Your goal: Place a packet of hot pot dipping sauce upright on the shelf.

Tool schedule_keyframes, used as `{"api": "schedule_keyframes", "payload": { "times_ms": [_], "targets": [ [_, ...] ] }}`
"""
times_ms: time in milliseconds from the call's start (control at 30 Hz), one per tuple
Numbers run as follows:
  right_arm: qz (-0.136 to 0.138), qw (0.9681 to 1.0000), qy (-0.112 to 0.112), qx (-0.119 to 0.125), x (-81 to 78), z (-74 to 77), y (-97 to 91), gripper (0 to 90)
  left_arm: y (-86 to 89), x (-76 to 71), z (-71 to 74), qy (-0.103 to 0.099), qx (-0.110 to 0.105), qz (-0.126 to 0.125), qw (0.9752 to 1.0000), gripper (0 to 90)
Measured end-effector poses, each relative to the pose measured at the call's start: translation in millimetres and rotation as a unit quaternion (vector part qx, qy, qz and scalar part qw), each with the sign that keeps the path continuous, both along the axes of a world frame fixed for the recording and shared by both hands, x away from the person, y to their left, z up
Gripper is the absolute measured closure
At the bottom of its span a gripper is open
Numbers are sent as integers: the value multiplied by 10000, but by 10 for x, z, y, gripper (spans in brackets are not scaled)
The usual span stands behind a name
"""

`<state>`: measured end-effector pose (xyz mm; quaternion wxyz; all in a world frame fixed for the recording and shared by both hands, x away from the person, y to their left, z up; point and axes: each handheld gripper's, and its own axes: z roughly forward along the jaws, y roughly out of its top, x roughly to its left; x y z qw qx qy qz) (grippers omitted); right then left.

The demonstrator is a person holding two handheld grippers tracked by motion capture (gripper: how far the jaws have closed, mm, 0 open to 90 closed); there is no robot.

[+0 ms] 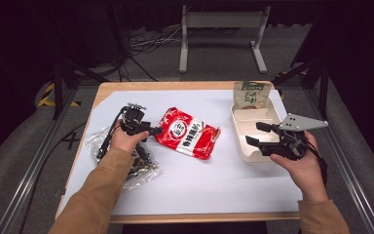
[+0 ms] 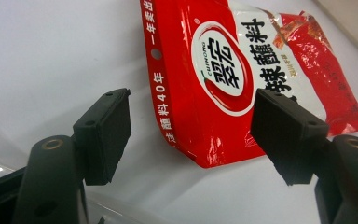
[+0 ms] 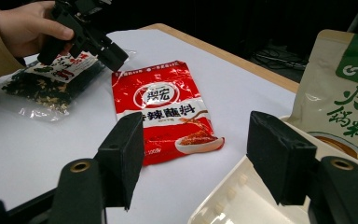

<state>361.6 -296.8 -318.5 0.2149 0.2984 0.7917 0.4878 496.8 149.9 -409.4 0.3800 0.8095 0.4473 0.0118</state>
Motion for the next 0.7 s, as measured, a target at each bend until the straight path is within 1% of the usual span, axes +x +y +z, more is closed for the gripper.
{"api": "schedule_keyframes", "payload": {
  "times_ms": [200, 233, 300, 400, 500, 633, 700],
  "targets": [
    [-4, 10000, 13, 8, 2, -10, 8, 368, -31, 33, -69, 167, 20, -67, 9998, 289],
    [-4, 10000, 13, 8, 2, -10, 8, 368, -31, 33, -69, 167, 20, -67, 9998, 288],
    [0, 10000, 27, -6, 6, -18, 12, 366, -44, 48, -98, 222, 73, -126, 9996, 285],
    [16, 10000, 37, -16, 9, -27, 22, 364, -65, 55, -119, 307, 70, -179, 9993, 285],
    [16, 10000, 38, -7, 10, -28, 21, 363, -95, 54, -138, 352, 32, -200, 9992, 285],
    [3, 10000, 55, 1, 17, -39, 14, 362, -137, 49, -146, 426, -75, -315, 9986, 293],
    [4, 10000, 66, -10, 22, -47, 13, 362, -164, 38, -144, 380, -36, -364, 9986, 289]
  ]
}}
